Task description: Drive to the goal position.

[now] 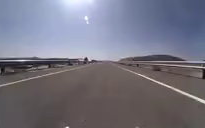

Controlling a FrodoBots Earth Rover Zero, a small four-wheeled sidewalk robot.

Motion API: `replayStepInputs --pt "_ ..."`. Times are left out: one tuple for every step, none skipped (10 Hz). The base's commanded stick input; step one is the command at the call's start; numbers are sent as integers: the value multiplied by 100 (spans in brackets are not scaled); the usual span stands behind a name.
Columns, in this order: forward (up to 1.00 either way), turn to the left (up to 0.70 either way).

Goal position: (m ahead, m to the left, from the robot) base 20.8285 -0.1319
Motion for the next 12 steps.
replayStepInputs --pt "100 0" --pt "100 0" --pt "100 0" --pt "100 0" --pt "100 0" --pt "100 0" --pt "100 0" --pt "100 0" --pt "100 0" --pt "100 0" --pt "100 0" --pt "100 0"
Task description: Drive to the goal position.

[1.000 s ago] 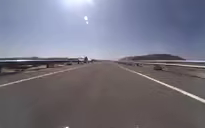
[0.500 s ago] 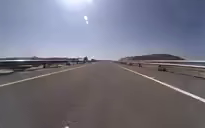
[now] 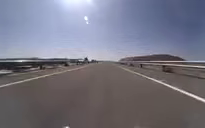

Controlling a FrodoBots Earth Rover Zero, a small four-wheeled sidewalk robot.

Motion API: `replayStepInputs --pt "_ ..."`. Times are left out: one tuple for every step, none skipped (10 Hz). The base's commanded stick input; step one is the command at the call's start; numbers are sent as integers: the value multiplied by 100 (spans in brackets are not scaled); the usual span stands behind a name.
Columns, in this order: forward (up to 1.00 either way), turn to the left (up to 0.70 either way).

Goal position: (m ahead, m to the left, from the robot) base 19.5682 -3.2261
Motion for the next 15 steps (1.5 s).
replayStepInputs --pt "100 0" --pt "100 0" --pt "100 0" --pt "100 0" --pt "100 0" --pt "100 0" --pt "100 0" --pt "100 0" --pt "100 0" --pt "100 0" --pt "100 0" --pt "100 0" --pt "100 0" --pt "100 0" --pt "100 0"
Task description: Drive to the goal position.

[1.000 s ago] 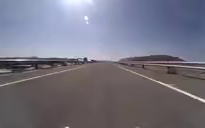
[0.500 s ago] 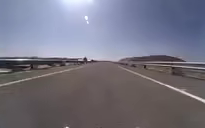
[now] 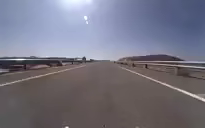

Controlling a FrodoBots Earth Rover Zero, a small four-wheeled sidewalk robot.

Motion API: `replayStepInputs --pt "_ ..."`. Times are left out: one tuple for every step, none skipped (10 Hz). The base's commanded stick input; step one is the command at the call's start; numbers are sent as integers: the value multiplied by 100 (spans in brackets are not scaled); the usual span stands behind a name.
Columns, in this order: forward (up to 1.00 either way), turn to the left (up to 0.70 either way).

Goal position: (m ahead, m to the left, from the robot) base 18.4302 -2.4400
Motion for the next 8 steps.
replayStepInputs --pt "100 0" --pt "100 0" --pt "100 0" --pt "100 0" --pt "100 0" --pt "100 0" --pt "100 0" --pt "100 0"
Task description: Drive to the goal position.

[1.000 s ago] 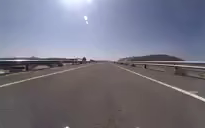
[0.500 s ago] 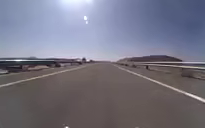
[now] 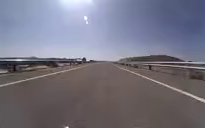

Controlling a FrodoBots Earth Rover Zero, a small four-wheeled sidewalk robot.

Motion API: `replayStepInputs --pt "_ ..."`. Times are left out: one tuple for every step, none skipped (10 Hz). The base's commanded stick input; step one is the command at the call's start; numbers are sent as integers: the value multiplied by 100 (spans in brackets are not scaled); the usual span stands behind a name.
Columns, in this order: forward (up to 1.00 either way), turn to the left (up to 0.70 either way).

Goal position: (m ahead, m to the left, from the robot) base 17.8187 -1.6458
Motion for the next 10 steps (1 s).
replayStepInputs --pt "100 0" --pt "100 0" --pt "100 0" --pt "100 0" --pt "100 0" --pt "100 0" --pt "100 0" --pt "100 0" --pt "100 0" --pt "100 0"
